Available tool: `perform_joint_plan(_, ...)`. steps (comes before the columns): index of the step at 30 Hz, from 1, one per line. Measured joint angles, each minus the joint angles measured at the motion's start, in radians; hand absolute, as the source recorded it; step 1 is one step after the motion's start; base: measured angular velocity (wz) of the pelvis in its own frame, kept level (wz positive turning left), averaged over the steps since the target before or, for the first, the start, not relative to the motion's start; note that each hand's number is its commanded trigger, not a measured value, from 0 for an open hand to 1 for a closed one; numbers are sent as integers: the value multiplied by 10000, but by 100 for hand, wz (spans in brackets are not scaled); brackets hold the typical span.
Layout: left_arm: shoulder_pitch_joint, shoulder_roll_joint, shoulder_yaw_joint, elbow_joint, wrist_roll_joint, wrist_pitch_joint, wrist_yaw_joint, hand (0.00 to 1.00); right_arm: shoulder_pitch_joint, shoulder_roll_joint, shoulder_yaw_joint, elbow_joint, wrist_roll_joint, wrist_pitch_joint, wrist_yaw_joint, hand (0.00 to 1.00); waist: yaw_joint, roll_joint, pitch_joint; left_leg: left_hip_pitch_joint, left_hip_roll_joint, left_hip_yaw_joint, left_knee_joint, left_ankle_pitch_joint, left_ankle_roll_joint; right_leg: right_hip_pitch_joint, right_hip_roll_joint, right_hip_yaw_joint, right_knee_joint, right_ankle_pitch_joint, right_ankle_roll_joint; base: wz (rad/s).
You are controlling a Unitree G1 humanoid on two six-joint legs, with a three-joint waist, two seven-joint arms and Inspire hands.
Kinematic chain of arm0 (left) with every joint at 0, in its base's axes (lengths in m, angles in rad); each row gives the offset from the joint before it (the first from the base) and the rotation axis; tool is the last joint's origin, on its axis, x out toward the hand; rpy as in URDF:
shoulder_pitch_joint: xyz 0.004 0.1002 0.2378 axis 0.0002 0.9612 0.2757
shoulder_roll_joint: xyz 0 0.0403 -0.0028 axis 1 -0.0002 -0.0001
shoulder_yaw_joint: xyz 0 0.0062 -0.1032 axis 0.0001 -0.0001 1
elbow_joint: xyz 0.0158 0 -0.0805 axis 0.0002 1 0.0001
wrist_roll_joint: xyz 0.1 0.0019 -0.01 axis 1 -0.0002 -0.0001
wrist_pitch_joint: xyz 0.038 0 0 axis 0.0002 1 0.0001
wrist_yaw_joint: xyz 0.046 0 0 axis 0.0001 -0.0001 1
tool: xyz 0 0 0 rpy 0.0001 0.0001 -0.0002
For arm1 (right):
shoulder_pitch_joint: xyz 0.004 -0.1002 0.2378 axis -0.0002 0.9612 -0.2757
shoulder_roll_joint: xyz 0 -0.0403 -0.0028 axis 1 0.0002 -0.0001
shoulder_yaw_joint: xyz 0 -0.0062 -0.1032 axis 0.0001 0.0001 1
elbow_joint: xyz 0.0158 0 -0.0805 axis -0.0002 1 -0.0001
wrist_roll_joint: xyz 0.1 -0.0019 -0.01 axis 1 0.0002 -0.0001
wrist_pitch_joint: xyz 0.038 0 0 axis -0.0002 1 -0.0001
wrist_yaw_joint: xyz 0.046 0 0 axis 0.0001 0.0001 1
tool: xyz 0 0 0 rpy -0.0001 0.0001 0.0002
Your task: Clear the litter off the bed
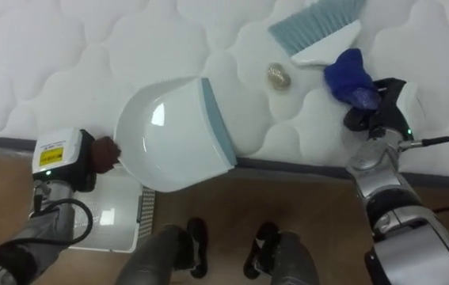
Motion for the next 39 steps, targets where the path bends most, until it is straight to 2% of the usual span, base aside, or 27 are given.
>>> perform_joint_plan(5, -42, -9, 6, -178, 10, 147, -2, 100, -43, 89, 22, 14, 2, 198, -102, 100, -41, 8, -5, -112, -5, -146, 107, -15, -46, -2, -5, -138, 29, -31, -47, 3)
perform_joint_plan(22, -390, -71, 8, -244, -4, 181, -53, 100, -23, 79, 7, 68, 21, 196, -158, 100, -101, 8, -9, -317, -3, -269, 304, -38, -25, -54, -12, -275, 118, -58, -34, 2)
perform_joint_plan(31, -467, -55, 10, -244, 49, 185, -51, 100, -51, -12, -76, 58, -36, 205, 17, 100, -203, -21, -19, -242, -12, -209, 318, -37, -20, -50, -157, -222, 211, -61, -31, 0)
perform_joint_plan(34, -485, -10, 2, -243, 34, 185, -52, 100, -91, -17, -62, 78, -224, 222, 23, 100, -292, -71, -11, -229, -18, -196, 387, -55, 13, -48, -194, -208, 315, -63, -30, 0)
perform_joint_plan(37, -495, -4, 5, -220, 78, 190, -52, 100, -121, -19, -78, 108, -612, 425, 23, 100, -303, -181, -6, -140, 20, -137, 435, -66, 24, 14, -166, -134, 337, -63, -30, -5)
perform_joint_plan(39, -572, 59, 5, -186, 179, 206, -52, 100, -187, -23, -89, 99, -1205, 630, 10, 100, -339, -282, 46, -121, 114, -23, 485, -75, 42, 61, -148, -137, 333, -63, -30, -2)
